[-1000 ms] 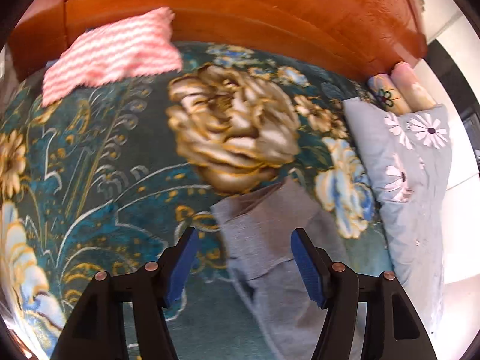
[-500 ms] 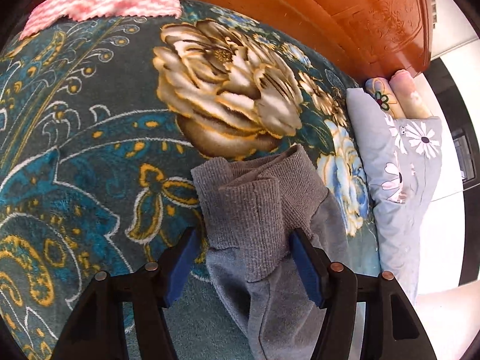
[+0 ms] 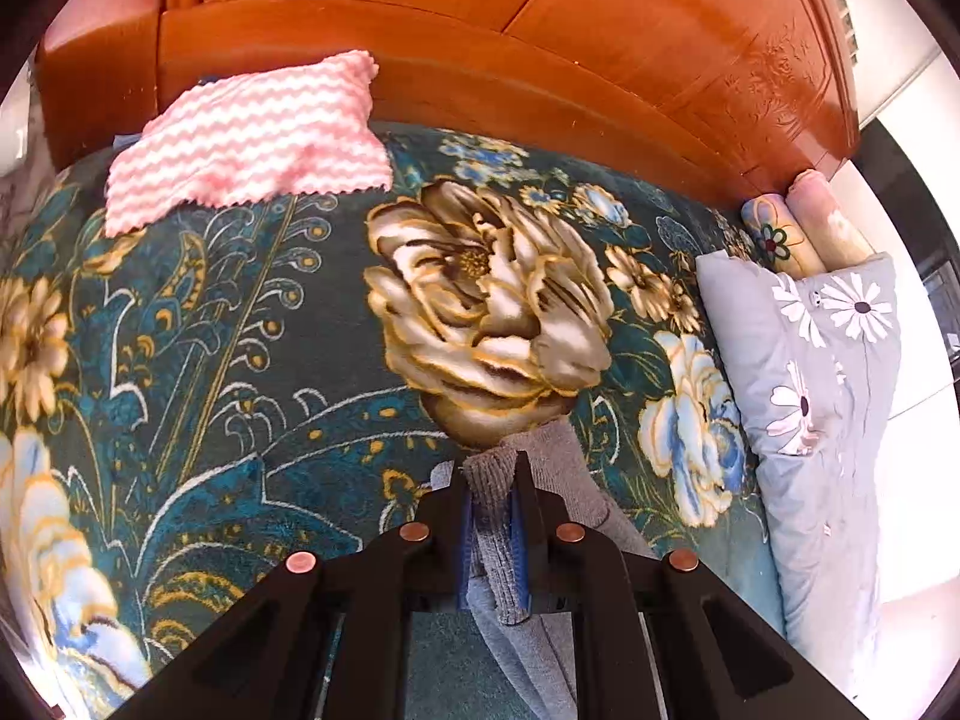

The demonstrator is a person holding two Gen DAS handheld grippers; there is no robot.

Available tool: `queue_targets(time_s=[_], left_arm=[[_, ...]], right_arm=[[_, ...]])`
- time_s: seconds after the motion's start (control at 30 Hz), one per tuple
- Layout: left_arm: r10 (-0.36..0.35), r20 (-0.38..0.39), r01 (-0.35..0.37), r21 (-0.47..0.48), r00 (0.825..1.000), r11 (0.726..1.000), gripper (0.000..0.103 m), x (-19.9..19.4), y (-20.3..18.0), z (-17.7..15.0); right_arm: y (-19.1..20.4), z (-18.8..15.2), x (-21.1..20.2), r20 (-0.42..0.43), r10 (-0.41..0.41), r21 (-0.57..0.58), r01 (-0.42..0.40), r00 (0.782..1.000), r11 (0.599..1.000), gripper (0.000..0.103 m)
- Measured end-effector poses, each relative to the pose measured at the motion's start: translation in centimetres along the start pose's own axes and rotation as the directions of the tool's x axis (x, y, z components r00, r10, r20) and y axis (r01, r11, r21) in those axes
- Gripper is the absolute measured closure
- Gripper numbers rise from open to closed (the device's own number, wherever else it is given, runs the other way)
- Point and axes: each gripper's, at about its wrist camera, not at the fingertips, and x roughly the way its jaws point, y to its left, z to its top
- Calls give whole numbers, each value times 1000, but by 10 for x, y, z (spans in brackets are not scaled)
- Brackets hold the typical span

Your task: Fold clothes

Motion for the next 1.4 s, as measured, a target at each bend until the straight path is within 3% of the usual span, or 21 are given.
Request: queue_targets(time_s=[0.1, 0.2, 0.3, 0.33, 0.4, 0.43, 0.47, 0.53, 0.57, 0.6, 0.67, 0.77, 0.83, 0.87, 0.97, 1.03, 1.1, 1.17, 1.27, 1.33, 1.4], left_arm=[[-20, -14, 20, 2, 1000, 1000, 91, 8, 5, -5], [-49, -33, 49, 13, 998, 999, 91, 12, 1, -4], [-60, -43, 64, 86, 997, 994, 91, 10, -13, 1], [-64, -45, 68, 112, 997, 991, 90, 9, -17, 3], [-70, -52, 77, 164, 996, 983, 91, 7, -27, 6], [-73, -55, 82, 190, 996, 978, 91, 6, -32, 8], [-117, -55, 126, 206, 992, 970, 92, 1, -36, 10], [-265, -36, 267, 199, 964, 943, 93, -12, -41, 15], [-301, -19, 299, 195, 953, 934, 93, -15, -41, 16], [-285, -8, 281, 197, 959, 939, 93, -12, -41, 16], [-175, -47, 180, 185, 983, 966, 93, 10, -34, 14], [-45, -108, 61, 141, 993, 988, 92, 42, -9, 5], [-68, -94, 80, 129, 993, 988, 91, 44, -1, 1], [-73, -94, 86, 136, 993, 987, 85, 43, 0, 0], [-34, -98, 52, 189, 995, 981, 49, 45, -4, -3], [-22, -119, 45, 196, 993, 980, 46, 50, -1, -6], [-42, -152, 64, 144, 987, 987, 45, 59, 8, -11], [-84, -124, 97, 99, 989, 990, 45, 58, 14, -14], [-160, -115, 165, 37, 980, 986, 47, 59, 17, -13], [-175, -121, 180, 29, 977, 983, 55, 62, 13, -15], [-170, -111, 175, 36, 979, 984, 86, 62, 7, -17]], right_arm=[[-3, 6, -2, 56, 20, 42, -23, 998, 999, 23], [7, 10, 3, 64, -15, 14, 14, 998, 1000, 21], [18, 12, 8, 76, -60, -3, 60, 995, 998, 24], [21, 13, 9, 76, -79, -4, 80, 994, 997, 28], [28, 17, 11, 70, -119, -16, 120, 990, 993, 68], [35, 19, 8, 76, -122, -44, 125, 990, 991, 70], [42, 22, 2, 91, -109, -79, 116, 990, 990, 81], [57, 26, -12, 132, -77, -151, 97, 988, 984, 83], [63, 29, -21, 159, -61, -185, 90, 985, 979, 83], [66, 30, -24, 166, -63, -204, 97, 984, 974, 83], [65, 31, -22, 153, -101, -215, 133, 983, 968, 83], [43, 25, -10, 102, -163, -164, 178, 981, 970, 83], [33, 22, -6, 86, -168, -140, 179, 982, 974, 83], [31, 21, -6, 82, -170, -136, 180, 982, 974, 83], [24, 21, -7, 72, -172, -123, 180, 982, 976, 82], [24, 22, -7, 70, -171, -123, 179, 983, 976, 82], [26, 21, -7, 71, -173, -127, 181, 982, 975, 82], [24, 19, -7, 69, -159, -111, 166, 985, 980, 82], [21, 17, -7, 66, -137, -86, 142, 988, 986, 82], [19, 15, -7, 64, -123, -70, 127, 990, 989, 82], [17, 13, -8, 63, -108, -54, 111, 992, 992, 80]])
